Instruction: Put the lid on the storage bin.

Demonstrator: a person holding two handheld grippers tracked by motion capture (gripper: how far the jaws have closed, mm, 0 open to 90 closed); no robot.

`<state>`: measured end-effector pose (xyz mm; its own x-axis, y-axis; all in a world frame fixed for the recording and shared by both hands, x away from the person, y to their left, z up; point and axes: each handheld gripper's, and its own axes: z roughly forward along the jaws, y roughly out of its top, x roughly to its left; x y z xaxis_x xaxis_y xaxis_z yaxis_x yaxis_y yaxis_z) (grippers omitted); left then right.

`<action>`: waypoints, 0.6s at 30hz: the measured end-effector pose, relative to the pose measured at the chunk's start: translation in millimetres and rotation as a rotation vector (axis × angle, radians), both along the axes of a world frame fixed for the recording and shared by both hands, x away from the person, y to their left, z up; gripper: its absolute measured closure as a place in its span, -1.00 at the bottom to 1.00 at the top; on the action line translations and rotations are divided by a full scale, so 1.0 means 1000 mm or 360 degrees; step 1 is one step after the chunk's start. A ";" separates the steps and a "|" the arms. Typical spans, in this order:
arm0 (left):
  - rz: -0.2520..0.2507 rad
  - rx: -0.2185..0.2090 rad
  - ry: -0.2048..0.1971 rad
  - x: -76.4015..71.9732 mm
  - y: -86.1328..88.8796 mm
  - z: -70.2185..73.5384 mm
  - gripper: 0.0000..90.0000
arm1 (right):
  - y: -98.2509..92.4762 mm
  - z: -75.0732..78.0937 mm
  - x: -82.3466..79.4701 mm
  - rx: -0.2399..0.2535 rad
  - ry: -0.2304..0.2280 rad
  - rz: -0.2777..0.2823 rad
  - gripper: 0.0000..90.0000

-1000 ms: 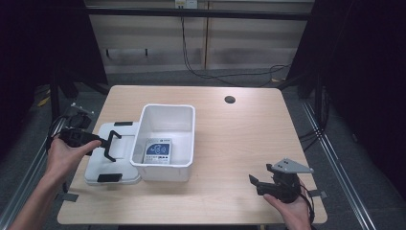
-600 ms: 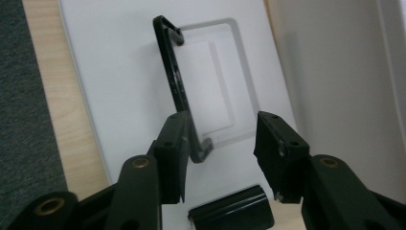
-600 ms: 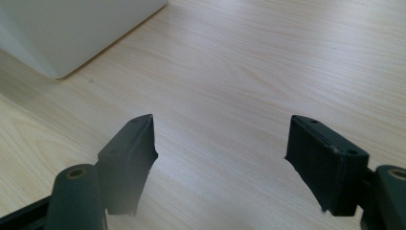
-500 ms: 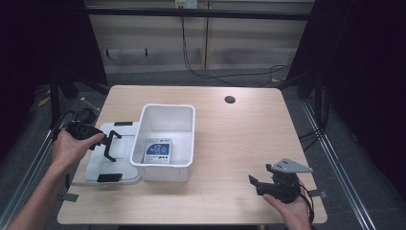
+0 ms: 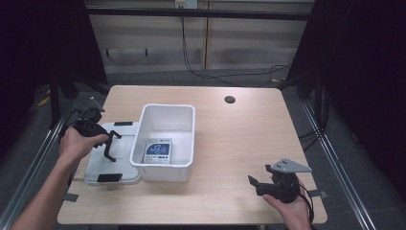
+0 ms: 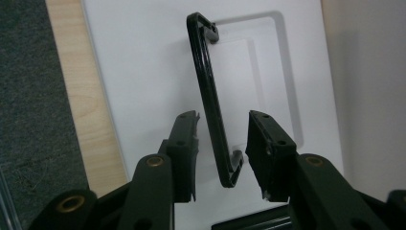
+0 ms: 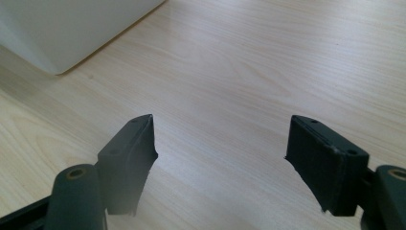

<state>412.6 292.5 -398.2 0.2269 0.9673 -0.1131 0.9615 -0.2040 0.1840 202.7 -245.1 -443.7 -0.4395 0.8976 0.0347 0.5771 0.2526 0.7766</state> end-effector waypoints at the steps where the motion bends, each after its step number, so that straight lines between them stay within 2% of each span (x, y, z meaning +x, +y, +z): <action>1: 0.0029 -0.0001 0.0021 0.003 0.000 -0.005 0.49 | 0.000 -0.001 0.000 -0.0006 0.0005 0.0001 -0.45; 9: 0.0062 0.0030 0.0030 0.008 -0.003 -0.009 0.52 | 0.000 -0.001 0.001 -0.0009 0.0016 0.0000 -0.45; 12: 0.0057 0.0045 0.0055 0.009 -0.008 -0.011 0.57 | 0.001 -0.001 0.000 -0.0011 0.0018 0.0005 -0.45; 14: 0.0061 0.0093 0.0059 0.011 -0.014 -0.014 0.62 | 0.000 -0.001 0.001 -0.0010 0.0018 0.0000 -0.45; 16: 0.0083 0.0097 0.0063 0.012 -0.015 -0.015 0.63 | 0.000 -0.001 0.001 -0.0012 0.0020 0.0001 -0.46; 17: 0.0093 0.0123 0.0061 0.013 -0.016 -0.017 0.65 | 0.001 -0.001 0.001 -0.0013 0.0022 0.0005 -0.46; 18: 0.0096 0.0109 0.0071 0.014 -0.017 -0.018 0.65 | 0.001 -0.001 0.001 -0.0016 0.0022 0.0005 -0.46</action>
